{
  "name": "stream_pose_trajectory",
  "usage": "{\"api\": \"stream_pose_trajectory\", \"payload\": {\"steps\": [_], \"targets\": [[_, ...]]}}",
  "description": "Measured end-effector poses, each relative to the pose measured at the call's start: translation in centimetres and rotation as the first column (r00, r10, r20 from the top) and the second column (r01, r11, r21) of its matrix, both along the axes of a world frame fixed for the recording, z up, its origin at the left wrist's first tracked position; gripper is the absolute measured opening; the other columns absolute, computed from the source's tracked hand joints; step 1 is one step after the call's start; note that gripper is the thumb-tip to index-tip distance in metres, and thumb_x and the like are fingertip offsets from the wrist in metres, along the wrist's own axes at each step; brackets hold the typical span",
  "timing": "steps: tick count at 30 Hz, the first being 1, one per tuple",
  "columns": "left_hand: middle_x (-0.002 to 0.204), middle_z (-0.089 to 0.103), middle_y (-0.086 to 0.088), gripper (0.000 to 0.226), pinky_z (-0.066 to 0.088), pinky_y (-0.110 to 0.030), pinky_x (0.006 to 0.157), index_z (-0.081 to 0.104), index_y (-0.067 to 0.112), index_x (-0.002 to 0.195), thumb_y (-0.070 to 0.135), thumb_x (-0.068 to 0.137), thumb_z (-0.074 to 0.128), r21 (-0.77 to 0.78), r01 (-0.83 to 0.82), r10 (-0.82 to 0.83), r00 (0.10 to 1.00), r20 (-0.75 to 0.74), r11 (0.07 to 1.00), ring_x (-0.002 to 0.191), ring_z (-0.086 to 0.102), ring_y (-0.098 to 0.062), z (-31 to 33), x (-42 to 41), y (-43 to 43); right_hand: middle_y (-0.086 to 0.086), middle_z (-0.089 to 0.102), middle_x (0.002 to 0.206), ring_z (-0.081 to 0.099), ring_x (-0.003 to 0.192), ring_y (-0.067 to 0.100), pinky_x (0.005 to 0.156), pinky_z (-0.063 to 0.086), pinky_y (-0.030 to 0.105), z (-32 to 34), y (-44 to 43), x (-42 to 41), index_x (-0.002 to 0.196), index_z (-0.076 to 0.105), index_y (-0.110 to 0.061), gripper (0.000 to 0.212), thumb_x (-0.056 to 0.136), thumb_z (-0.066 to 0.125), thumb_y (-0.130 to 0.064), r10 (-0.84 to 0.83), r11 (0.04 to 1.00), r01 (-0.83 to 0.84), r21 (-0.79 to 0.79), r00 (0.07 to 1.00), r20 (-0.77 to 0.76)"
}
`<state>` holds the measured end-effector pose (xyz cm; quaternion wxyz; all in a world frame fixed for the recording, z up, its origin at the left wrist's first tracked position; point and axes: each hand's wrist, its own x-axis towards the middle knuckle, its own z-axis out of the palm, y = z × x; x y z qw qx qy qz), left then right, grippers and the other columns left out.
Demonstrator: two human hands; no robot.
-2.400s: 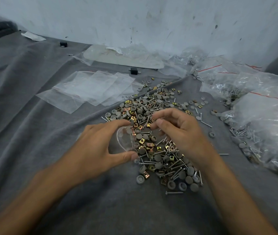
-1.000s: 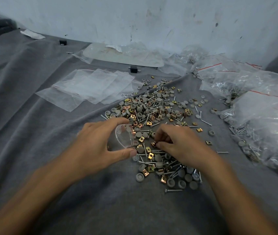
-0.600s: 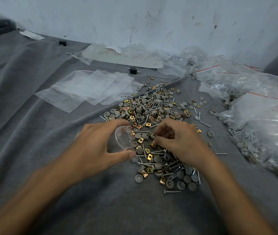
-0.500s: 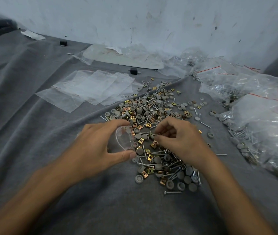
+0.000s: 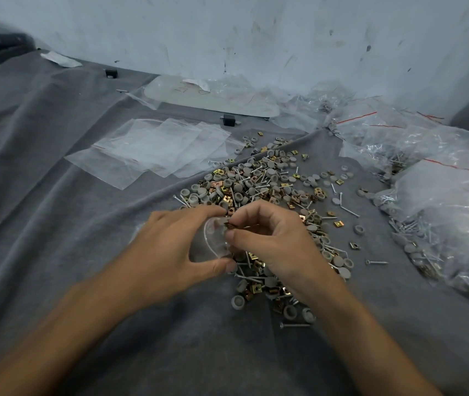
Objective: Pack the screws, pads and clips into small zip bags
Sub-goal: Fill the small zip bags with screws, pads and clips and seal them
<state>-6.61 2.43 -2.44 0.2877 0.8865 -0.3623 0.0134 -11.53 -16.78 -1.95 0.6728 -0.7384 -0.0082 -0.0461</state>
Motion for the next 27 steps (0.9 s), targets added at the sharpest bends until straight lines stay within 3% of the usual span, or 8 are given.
{"api": "stream_pose_trajectory", "payload": {"steps": [5,10,14,17,19,21,24,27], "targets": [[0.131,0.054,0.029,0.078,0.030,-0.026,0.103,0.046,0.044,0.138,0.082,0.070,0.054,-0.016,-0.001,0.001,1.000,0.007,1.000,0.117,0.037,0.014,0.0,0.0,0.1,-0.004,0.072,0.080,0.071,0.075,0.014,0.072,0.061,0.029,0.0,0.2,0.0,0.083,0.073,-0.022,0.023,0.083,0.079,0.000,-0.016,1.000,0.016,0.004,1.000,0.007],[0.133,0.056,0.026,0.075,0.031,-0.030,0.108,0.045,0.044,0.138,0.080,0.074,0.060,-0.010,0.001,-0.001,1.000,0.009,1.000,0.125,0.046,0.003,0.0,0.0,0.0,0.000,0.073,0.078,0.069,0.072,0.012,0.067,0.058,0.025,-0.2,-0.4,0.1,0.086,0.076,-0.022,0.017,0.085,0.079,-0.005,-0.014,1.000,0.015,-0.019,0.999,0.031],[0.128,0.057,0.029,0.074,0.033,-0.031,0.106,0.047,0.044,0.135,0.080,0.072,0.057,-0.013,0.006,-0.006,1.000,0.012,1.000,0.122,0.048,0.004,0.1,0.1,0.1,0.003,0.077,0.090,0.072,0.083,0.014,0.073,0.060,0.030,-0.3,-0.8,0.0,0.097,0.078,-0.025,0.014,0.089,0.075,-0.015,0.044,0.998,-0.042,-0.050,0.998,0.036],[0.122,0.044,0.038,0.076,0.029,-0.022,0.099,0.044,0.047,0.136,0.084,0.071,0.055,-0.029,-0.008,0.008,1.000,0.017,1.000,0.113,0.032,0.018,0.1,0.1,0.2,0.001,0.078,0.092,0.073,0.084,0.014,0.070,0.060,0.031,0.1,-1.7,0.2,0.099,0.076,-0.034,0.017,0.094,0.068,-0.021,-0.012,0.998,0.015,-0.063,0.999,0.042],[0.121,0.039,0.038,0.075,0.027,-0.022,0.096,0.042,0.049,0.138,0.085,0.073,0.056,-0.034,-0.018,0.018,1.000,0.012,0.999,0.108,0.021,0.022,0.1,0.0,0.3,-0.002,0.077,0.089,0.071,0.079,0.009,0.064,0.055,0.021,0.2,-2.7,0.3,0.098,0.075,-0.034,0.017,0.096,0.067,-0.020,-0.088,0.983,0.097,-0.153,0.994,0.065],[0.122,0.038,0.038,0.075,0.027,-0.026,0.096,0.040,0.050,0.139,0.085,0.074,0.056,-0.031,-0.018,0.018,1.000,0.009,0.999,0.107,0.019,0.023,0.1,0.0,0.4,-0.004,0.075,0.086,0.069,0.078,0.010,0.064,0.054,0.020,-0.1,-3.8,0.4,0.095,0.075,-0.033,0.014,0.096,0.069,-0.020,-0.130,0.932,0.153,-0.329,0.987,0.091],[0.124,0.037,0.039,0.076,0.026,-0.027,0.098,0.038,0.051,0.139,0.086,0.073,0.054,-0.033,-0.014,0.014,1.000,-0.006,0.999,0.105,0.017,0.028,0.1,0.0,0.4,-0.011,0.071,0.080,0.065,0.073,0.004,0.061,0.048,0.014,-0.6,-4.6,0.5,0.092,0.075,-0.033,0.007,0.093,0.073,-0.026,-0.089,0.803,0.108,-0.586,0.994,0.062],[0.126,0.037,0.038,0.078,0.026,-0.027,0.099,0.038,0.052,0.139,0.084,0.069,0.053,-0.026,-0.017,0.017,1.000,-0.021,1.000,0.106,0.017,0.028,0.2,0.0,0.4,-0.019,0.066,0.079,0.061,0.079,-0.005,0.063,0.041,0.011,-0.8,-4.5,0.7,0.090,0.074,-0.035,0.004,0.090,0.075,-0.031,-0.049,0.678,0.029,-0.735,0.999,-0.006]]}}
